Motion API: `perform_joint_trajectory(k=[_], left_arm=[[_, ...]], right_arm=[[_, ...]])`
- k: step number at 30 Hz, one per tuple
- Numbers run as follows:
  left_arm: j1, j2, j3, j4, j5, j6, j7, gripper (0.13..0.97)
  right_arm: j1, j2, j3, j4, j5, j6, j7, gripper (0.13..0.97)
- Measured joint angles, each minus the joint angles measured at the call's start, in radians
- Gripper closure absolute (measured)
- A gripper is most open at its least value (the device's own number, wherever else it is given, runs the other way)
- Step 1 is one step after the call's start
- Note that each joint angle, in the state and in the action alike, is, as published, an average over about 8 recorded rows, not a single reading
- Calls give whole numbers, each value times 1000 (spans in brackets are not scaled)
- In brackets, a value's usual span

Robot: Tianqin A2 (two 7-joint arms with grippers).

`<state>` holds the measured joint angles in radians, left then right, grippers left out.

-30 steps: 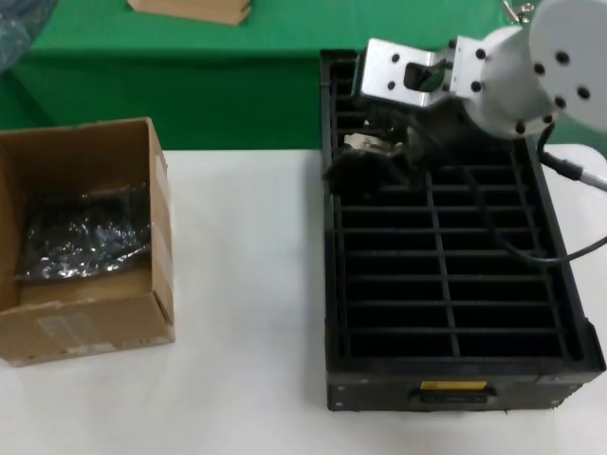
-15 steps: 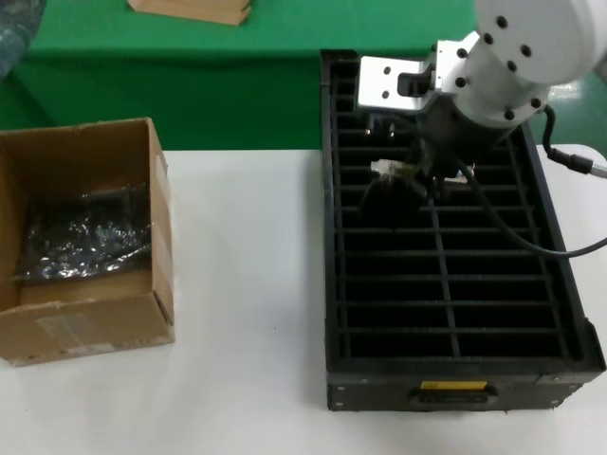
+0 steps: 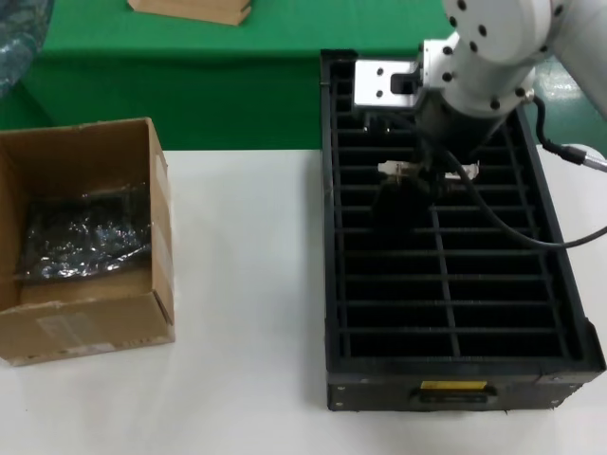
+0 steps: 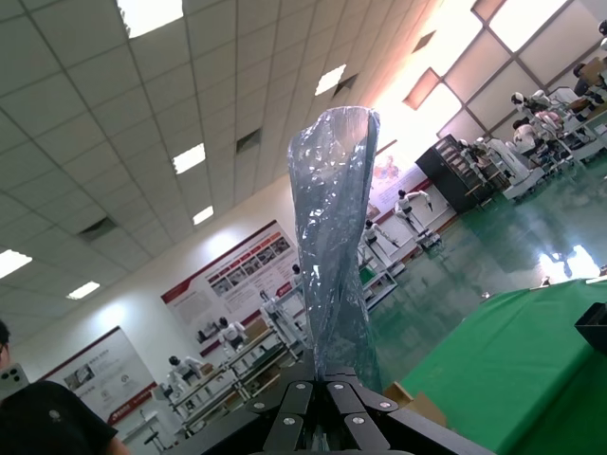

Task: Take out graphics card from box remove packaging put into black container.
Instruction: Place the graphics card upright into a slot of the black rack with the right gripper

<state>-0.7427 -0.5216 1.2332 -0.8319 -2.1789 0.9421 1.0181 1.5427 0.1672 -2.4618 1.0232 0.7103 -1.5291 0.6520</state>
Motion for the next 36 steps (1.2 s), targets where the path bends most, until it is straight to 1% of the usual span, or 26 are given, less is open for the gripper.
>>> perform_joint_trajectory(k=[7,22,36], left_arm=[[-9,4,-3,23,1,4,5,958],[-4,2,-7,19,5,3,1,958],[-15,4,-2,45,12,6,13,958]], right_arm=[[19,-42,8,-95,-16,39,-41,906],[29,-82,24,-204,-19,72,-96,906],[53,-126,28,-349,-12,135,-151,906]])
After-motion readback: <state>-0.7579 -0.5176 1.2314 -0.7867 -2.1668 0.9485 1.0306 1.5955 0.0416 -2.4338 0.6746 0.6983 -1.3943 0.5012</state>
